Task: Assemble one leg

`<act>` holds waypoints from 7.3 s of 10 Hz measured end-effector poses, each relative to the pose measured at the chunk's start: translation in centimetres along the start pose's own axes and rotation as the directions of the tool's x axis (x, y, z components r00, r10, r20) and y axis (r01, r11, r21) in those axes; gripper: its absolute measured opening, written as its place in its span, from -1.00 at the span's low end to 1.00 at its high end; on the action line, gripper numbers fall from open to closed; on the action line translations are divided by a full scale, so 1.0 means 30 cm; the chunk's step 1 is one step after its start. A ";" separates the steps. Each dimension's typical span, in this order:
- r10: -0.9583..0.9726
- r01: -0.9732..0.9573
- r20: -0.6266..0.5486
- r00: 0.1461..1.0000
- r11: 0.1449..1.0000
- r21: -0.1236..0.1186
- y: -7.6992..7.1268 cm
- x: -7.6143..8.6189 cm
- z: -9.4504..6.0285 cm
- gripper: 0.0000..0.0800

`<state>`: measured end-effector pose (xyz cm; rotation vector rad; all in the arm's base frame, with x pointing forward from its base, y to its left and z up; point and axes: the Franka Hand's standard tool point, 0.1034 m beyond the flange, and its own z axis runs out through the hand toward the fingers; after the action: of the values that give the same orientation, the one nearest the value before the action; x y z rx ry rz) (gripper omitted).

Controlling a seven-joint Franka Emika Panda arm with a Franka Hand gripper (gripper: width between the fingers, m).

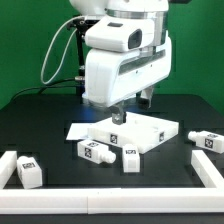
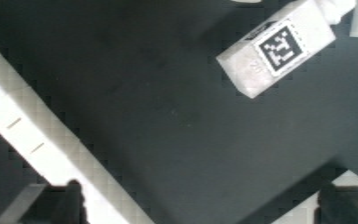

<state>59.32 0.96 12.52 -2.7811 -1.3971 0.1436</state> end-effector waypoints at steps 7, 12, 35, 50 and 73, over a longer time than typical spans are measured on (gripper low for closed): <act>0.289 -0.290 0.031 0.957 0.956 0.036 -0.044 -0.023 0.077 0.62; 0.388 -0.391 0.057 0.920 0.919 0.051 -0.070 -0.021 0.141 0.62; 0.416 -0.421 0.063 0.907 0.897 0.133 0.034 -0.405 0.102 -0.27; 0.517 -0.518 0.035 0.855 0.852 0.074 -0.038 -0.598 0.250 0.59; 0.294 -0.300 -0.103 0.950 0.953 -0.045 -0.384 -0.354 0.438 -0.86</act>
Offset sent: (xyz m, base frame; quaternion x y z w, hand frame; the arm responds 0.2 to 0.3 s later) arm 0.0000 0.0000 0.0000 0.0000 0.0000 0.0000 1.0000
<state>42.58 -0.91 0.93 -2.9865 -0.9709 -0.0271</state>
